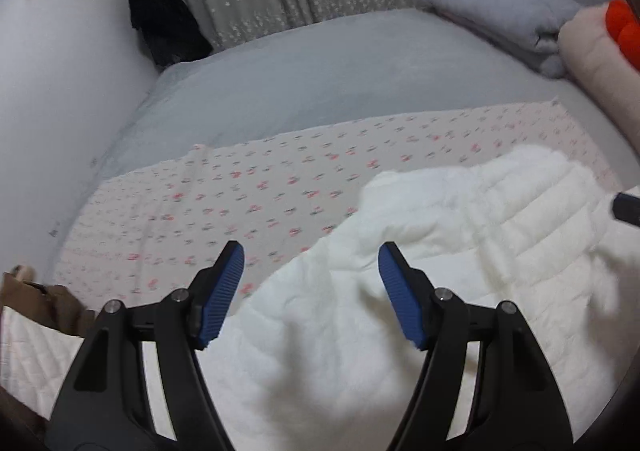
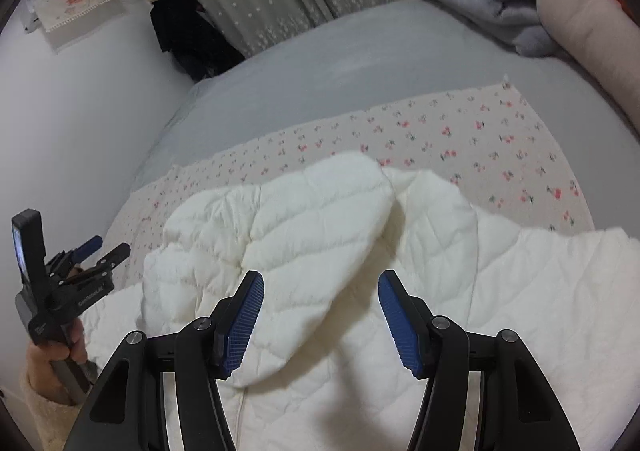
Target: Fold large clothes
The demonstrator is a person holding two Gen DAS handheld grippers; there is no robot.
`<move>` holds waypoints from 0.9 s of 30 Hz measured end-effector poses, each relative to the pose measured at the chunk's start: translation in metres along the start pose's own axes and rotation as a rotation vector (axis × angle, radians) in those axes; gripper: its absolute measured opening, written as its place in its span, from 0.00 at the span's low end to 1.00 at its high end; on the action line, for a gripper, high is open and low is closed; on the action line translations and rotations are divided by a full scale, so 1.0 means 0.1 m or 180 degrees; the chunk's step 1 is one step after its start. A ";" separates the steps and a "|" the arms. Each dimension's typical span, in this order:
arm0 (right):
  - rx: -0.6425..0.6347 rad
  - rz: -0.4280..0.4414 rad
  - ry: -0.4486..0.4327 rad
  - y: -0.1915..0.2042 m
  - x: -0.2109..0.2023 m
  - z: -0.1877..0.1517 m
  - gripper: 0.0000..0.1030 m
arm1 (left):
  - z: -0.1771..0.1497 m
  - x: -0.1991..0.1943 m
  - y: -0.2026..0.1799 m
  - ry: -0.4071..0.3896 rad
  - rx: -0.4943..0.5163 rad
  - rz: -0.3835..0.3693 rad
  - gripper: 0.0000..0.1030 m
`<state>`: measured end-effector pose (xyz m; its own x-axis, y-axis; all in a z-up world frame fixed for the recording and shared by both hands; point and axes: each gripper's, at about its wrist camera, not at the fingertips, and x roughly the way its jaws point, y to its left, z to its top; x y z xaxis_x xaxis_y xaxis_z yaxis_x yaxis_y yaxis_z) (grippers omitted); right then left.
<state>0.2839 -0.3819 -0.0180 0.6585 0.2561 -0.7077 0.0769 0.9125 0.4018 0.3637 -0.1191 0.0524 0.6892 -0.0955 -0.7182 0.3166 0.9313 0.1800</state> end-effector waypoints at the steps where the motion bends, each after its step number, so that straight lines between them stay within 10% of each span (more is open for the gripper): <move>1: -0.0095 -0.0020 -0.0141 0.08 0.05 0.06 0.60 | 0.02 0.02 -0.09 -0.0076 -0.0043 -0.0260 0.69; 5: -0.0446 -0.0176 -0.0411 0.38 0.31 0.13 0.59 | -0.08 0.23 -0.50 -0.0272 0.0161 -0.0913 0.69; 10: -0.0487 -0.0413 -0.0110 0.20 0.66 -0.14 0.57 | -0.59 0.75 -0.58 0.0147 0.0326 -0.0847 0.70; 17: -0.0507 -0.0572 0.0049 0.01 0.92 -0.37 0.57 | -0.71 0.80 -0.36 0.0123 -0.0054 -0.1218 0.72; 27: -0.0079 -0.0588 -0.0065 -0.34 -0.40 -0.53 0.81 | -0.60 -0.09 -0.39 0.0172 -0.0168 -0.1152 0.74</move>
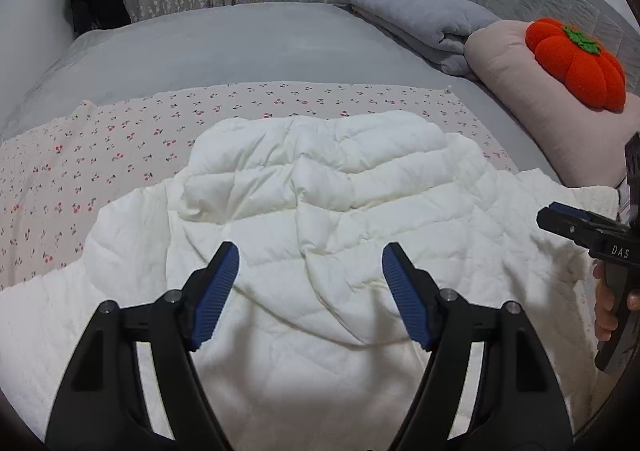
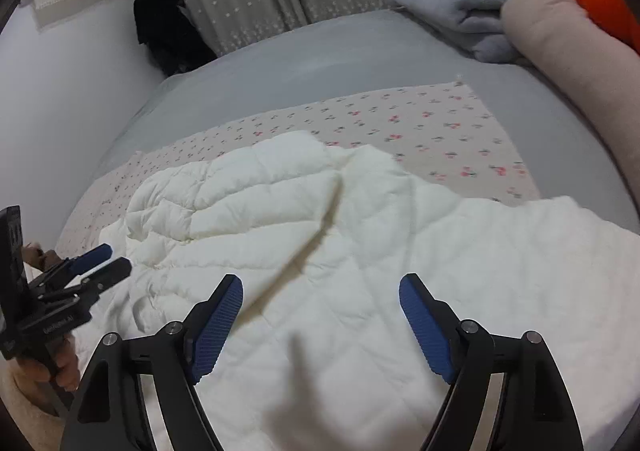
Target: Fold large clothes
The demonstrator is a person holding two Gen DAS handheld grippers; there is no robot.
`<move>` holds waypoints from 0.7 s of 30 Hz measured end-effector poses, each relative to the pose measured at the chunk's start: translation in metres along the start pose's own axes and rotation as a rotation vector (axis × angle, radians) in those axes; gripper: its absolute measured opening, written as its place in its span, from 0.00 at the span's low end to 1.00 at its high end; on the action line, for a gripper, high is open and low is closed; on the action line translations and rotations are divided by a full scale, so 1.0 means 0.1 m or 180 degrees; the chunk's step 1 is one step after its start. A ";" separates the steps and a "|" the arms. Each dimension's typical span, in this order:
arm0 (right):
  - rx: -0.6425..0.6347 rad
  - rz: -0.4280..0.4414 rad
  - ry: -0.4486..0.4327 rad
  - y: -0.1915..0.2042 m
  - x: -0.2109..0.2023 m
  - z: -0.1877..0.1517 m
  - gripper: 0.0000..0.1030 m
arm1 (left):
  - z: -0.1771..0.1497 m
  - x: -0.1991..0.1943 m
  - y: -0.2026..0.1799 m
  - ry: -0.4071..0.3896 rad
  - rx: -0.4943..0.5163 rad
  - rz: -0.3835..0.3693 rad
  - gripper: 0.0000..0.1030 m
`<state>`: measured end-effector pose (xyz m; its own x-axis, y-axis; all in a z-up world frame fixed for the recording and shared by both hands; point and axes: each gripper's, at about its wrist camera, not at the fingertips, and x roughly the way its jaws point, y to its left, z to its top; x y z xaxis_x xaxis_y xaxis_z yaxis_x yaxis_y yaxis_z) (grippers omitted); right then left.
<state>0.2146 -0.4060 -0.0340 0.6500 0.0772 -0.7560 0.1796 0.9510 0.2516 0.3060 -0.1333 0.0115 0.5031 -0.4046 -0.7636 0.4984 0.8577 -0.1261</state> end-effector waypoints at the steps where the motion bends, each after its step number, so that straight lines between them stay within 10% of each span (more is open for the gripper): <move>1: 0.0032 -0.0061 -0.0016 -0.07 -0.15 -0.04 0.81 | -0.02 -0.06 -0.01 0.0014 -0.0065 -0.0051 0.76; 14: 0.1926 -0.1011 -0.0581 -2.26 -1.67 -1.08 0.91 | -0.66 -0.59 -0.06 0.0040 -0.0349 -0.0230 0.79; 21: 0.2805 -0.0742 -0.0908 -3.11 -1.62 -1.48 0.91 | -0.83 -0.55 0.03 0.0116 -0.0566 -0.0231 0.79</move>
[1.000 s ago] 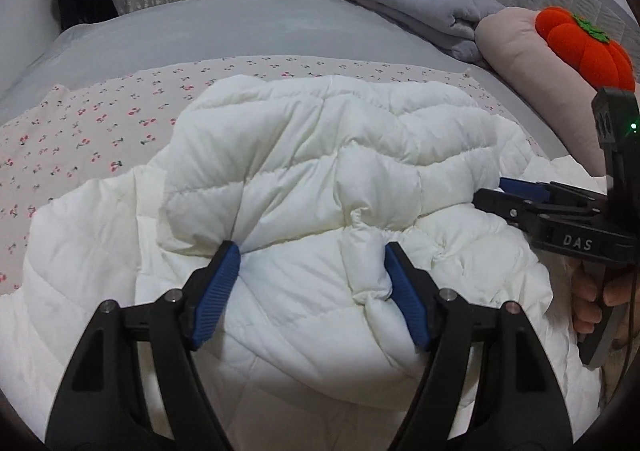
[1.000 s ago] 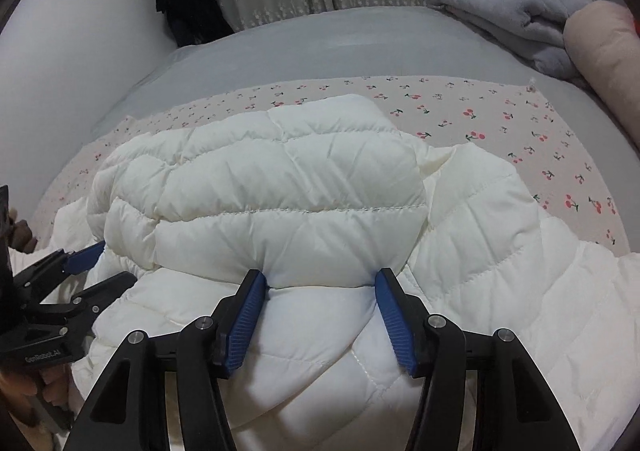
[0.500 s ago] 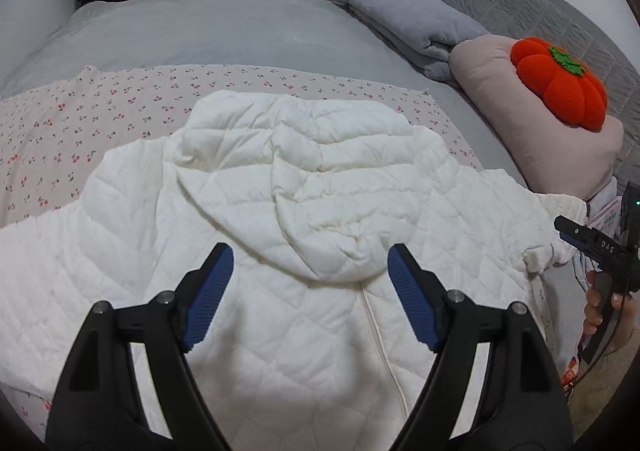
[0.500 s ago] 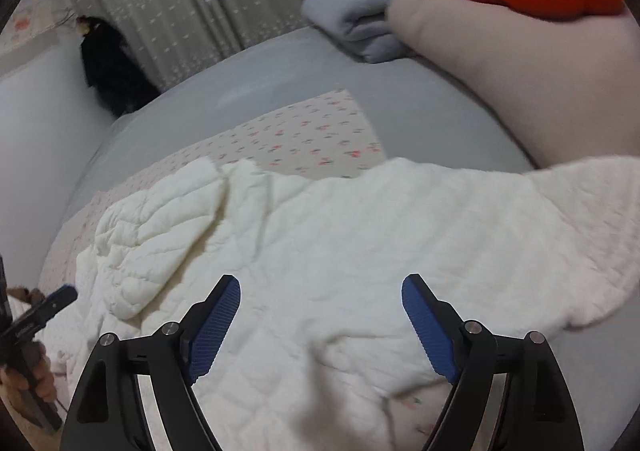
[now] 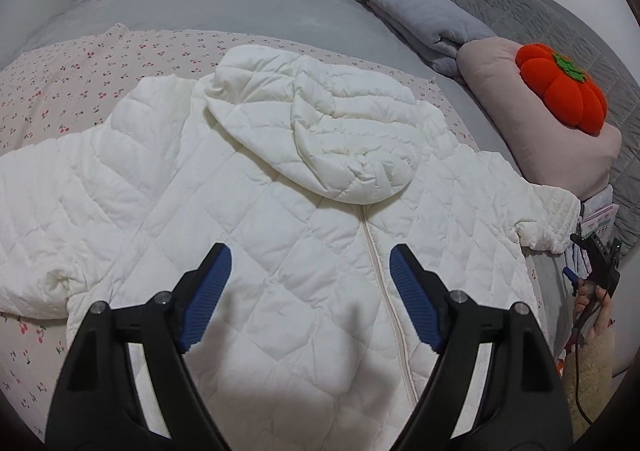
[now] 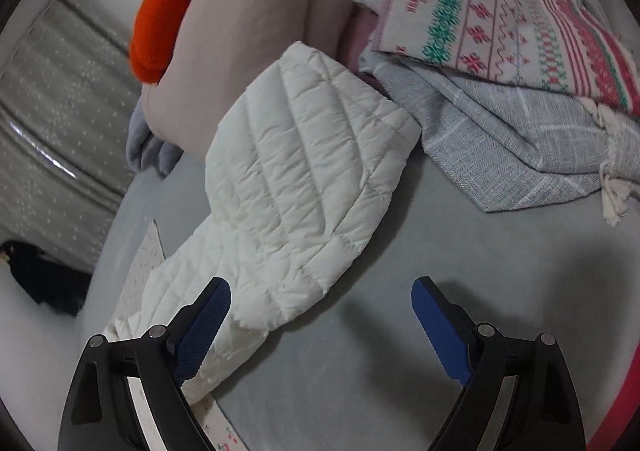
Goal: Fold large clothes
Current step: 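Grasp a sleeve cuff with the right tool and fold it across the jacket back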
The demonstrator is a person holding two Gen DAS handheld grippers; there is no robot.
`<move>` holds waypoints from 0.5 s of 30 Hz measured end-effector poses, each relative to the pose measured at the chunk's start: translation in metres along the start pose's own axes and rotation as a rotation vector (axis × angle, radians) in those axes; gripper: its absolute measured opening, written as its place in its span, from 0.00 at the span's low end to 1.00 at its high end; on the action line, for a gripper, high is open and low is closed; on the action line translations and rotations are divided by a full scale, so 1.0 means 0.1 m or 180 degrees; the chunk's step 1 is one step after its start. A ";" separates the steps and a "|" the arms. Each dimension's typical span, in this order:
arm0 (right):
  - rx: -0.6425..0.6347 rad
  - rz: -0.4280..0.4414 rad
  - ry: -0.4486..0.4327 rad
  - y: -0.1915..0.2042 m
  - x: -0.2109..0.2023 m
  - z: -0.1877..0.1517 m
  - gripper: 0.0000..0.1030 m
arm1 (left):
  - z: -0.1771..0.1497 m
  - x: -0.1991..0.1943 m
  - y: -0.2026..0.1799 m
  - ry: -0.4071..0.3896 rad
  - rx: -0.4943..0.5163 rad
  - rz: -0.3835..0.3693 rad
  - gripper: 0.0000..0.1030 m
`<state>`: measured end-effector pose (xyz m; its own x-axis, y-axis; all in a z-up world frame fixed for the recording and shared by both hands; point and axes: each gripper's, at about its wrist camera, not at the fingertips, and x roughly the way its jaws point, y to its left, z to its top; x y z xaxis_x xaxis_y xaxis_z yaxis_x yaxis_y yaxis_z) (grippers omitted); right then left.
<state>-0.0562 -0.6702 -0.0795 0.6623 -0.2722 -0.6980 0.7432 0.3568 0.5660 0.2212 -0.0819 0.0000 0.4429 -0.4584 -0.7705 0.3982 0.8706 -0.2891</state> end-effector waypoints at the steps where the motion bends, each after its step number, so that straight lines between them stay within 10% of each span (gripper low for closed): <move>1: 0.0090 0.0076 0.0004 -0.06 0.07 0.03 0.91 | -0.02 -0.01 0.02 -0.0029 -0.0029 -0.0021 0.79; 5: 0.0350 0.0333 -0.0231 -0.19 0.26 0.09 0.88 | -0.09 0.01 0.13 -0.0049 -0.0222 -0.0040 0.79; 9: 0.0605 0.0538 -0.0173 -0.14 0.29 0.14 0.15 | -0.12 0.01 0.23 -0.0071 -0.0268 -0.0036 0.79; 15: -0.0155 0.0640 -0.0693 0.62 -0.35 0.23 0.07 | -0.10 -0.03 0.44 -0.0098 -0.0490 -0.0079 0.79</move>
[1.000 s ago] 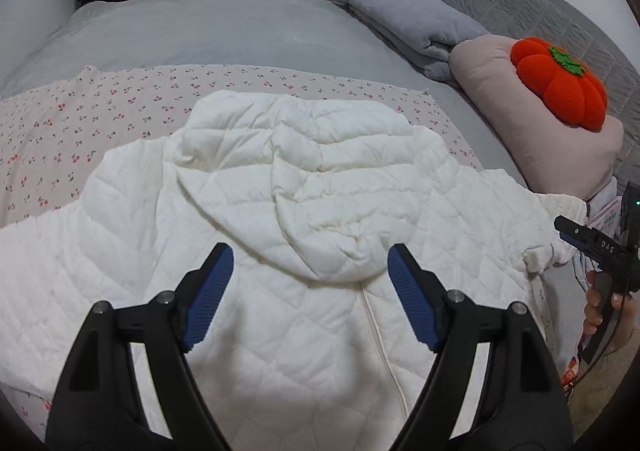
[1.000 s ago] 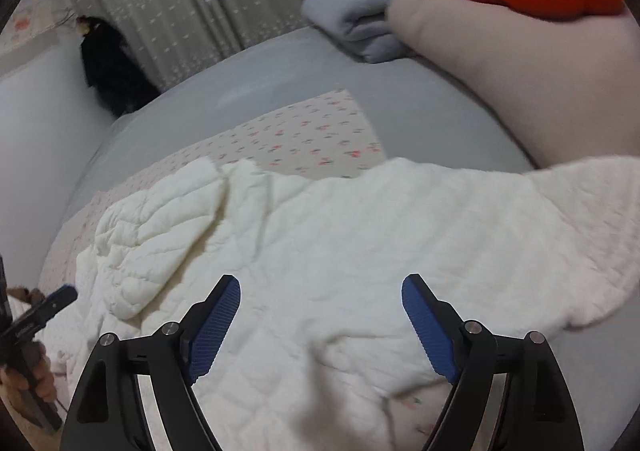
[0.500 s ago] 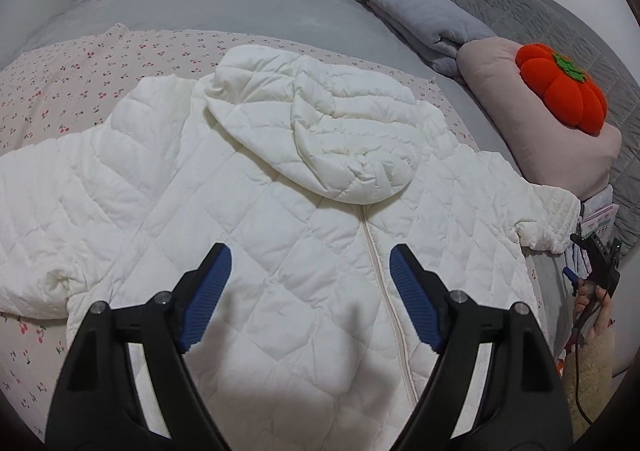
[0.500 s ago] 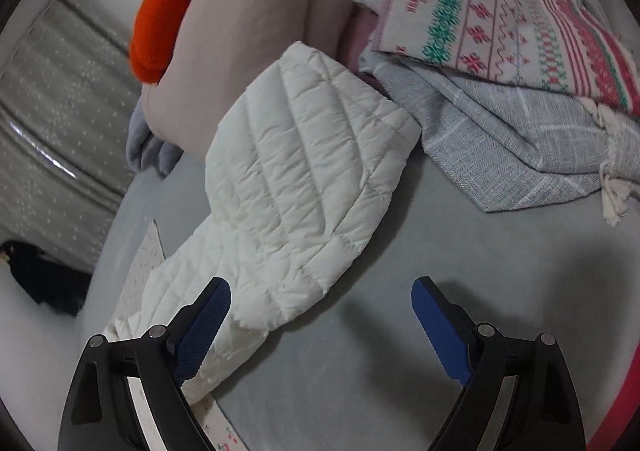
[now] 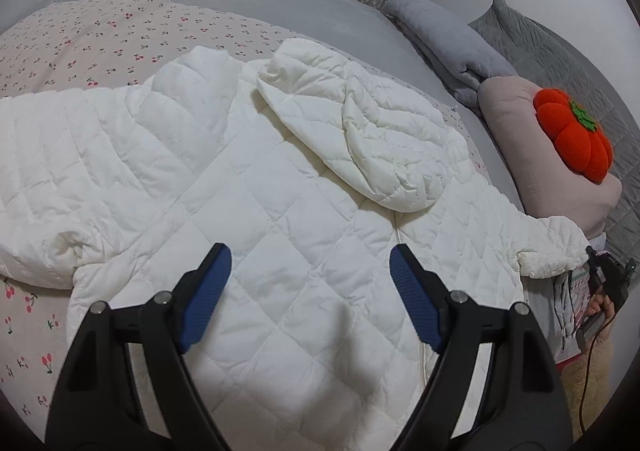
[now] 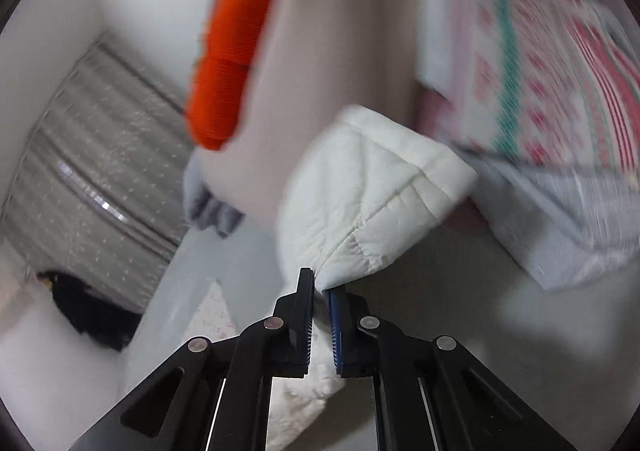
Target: Fold large clothes
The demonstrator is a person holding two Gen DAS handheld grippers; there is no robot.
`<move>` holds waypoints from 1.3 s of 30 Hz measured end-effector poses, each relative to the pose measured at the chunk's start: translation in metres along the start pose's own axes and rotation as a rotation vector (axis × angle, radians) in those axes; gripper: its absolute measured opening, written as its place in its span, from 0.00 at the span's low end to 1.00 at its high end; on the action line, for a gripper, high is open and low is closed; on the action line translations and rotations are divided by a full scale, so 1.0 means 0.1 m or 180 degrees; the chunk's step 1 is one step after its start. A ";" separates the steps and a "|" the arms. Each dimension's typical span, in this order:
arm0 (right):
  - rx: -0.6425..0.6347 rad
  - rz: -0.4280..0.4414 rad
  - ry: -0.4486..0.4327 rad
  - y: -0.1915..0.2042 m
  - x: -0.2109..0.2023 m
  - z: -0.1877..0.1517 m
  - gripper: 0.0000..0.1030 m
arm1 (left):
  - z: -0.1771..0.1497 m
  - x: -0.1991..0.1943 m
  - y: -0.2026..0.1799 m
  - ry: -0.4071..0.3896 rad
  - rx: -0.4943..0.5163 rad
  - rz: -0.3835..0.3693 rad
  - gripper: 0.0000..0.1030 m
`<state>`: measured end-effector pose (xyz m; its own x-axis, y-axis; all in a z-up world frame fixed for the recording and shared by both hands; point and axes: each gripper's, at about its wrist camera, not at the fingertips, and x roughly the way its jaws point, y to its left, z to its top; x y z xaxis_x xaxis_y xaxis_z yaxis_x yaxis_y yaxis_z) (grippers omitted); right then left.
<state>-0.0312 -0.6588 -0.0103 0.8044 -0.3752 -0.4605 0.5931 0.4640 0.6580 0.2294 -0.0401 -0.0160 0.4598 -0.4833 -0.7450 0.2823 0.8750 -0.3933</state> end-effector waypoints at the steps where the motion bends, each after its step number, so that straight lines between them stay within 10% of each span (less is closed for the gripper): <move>1: -0.0163 0.0082 -0.0062 0.25 -0.09 0.05 0.07 | 0.01 -0.03 0.02 -0.0025 -0.0011 -0.0031 0.79; 9: -0.1261 0.0802 -0.0078 2.12 -0.37 -0.09 0.06 | 0.05 -0.20 0.16 -0.0199 0.0043 -0.0080 0.79; 20: -0.2645 0.1519 0.0864 3.93 -0.09 -2.11 0.08 | 0.10 -0.34 0.36 -0.0326 -0.0100 0.0006 0.79; 29: -0.3361 0.0640 0.2546 3.43 0.83 -4.13 0.27 | 0.01 -0.43 0.24 -0.0220 0.0020 0.0516 0.79; 31: -0.3238 0.0683 0.2568 3.34 0.76 -4.14 0.31 | -0.03 -0.47 0.20 -0.0218 0.0088 0.0614 0.79; 35: -0.2708 0.0985 0.2510 3.17 0.34 -3.75 0.71 | -0.09 -0.56 0.16 -0.0154 0.0277 0.0738 0.79; 39: -0.2393 0.1015 0.2273 3.04 0.04 -3.28 0.75 | 0.00 -0.57 0.19 -0.0098 0.0148 0.0544 0.79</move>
<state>0.1633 -0.2562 -0.0073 0.6146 0.2906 -0.7334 0.0264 0.9216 0.3873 0.2085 0.0039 0.0189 0.5296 -0.3289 -0.7819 0.2362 0.9425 -0.2364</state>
